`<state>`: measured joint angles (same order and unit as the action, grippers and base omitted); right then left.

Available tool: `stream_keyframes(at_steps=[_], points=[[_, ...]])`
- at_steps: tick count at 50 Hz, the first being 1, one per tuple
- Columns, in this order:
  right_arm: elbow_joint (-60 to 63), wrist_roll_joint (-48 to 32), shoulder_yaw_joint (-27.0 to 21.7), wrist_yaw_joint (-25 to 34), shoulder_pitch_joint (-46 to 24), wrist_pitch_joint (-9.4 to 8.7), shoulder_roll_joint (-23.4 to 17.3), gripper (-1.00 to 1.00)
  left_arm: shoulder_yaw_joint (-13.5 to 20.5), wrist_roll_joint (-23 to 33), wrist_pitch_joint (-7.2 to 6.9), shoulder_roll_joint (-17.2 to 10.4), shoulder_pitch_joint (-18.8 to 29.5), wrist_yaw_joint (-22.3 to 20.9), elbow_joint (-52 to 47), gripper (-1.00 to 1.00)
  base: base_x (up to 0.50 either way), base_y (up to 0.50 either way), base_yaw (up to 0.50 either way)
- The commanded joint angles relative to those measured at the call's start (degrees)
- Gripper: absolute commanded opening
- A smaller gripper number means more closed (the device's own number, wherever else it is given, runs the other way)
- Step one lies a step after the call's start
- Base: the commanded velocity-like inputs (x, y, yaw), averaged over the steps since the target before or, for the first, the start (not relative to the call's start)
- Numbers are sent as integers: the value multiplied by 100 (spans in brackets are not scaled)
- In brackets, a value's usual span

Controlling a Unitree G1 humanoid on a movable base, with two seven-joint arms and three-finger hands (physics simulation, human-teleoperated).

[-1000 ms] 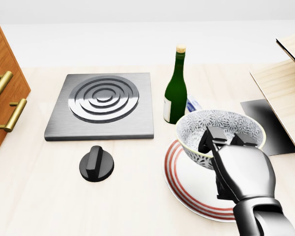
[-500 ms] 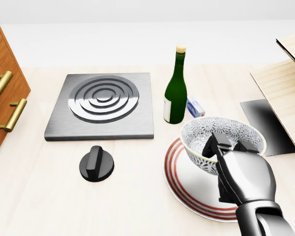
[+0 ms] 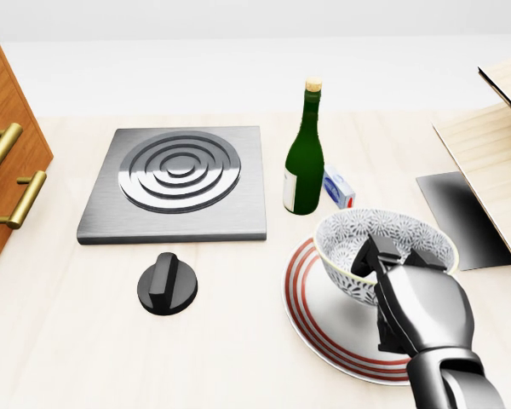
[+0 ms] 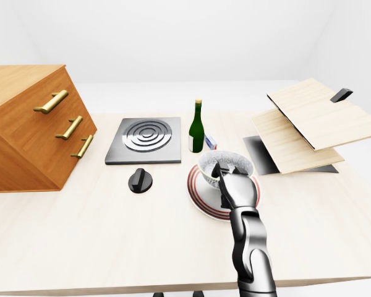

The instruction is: Pick up the akita bowl and put it on the plate.

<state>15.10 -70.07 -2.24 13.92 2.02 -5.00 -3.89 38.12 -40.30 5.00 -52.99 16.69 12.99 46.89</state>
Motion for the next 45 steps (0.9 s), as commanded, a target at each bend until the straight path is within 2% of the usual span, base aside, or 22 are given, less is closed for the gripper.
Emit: stream_keyframes(at_steps=[1, 45], points=[[-195, 121, -22, -307, -23, 0, -24, -100, 0, -2, 0, 0, 0, -1, 0, 100, 0, 0, 0], [-1283, 534, 62, -928, -272, 0, -164, -100, -3, -22, 0, 1, 6, -30, 6, 100, 0, 0, 0]])
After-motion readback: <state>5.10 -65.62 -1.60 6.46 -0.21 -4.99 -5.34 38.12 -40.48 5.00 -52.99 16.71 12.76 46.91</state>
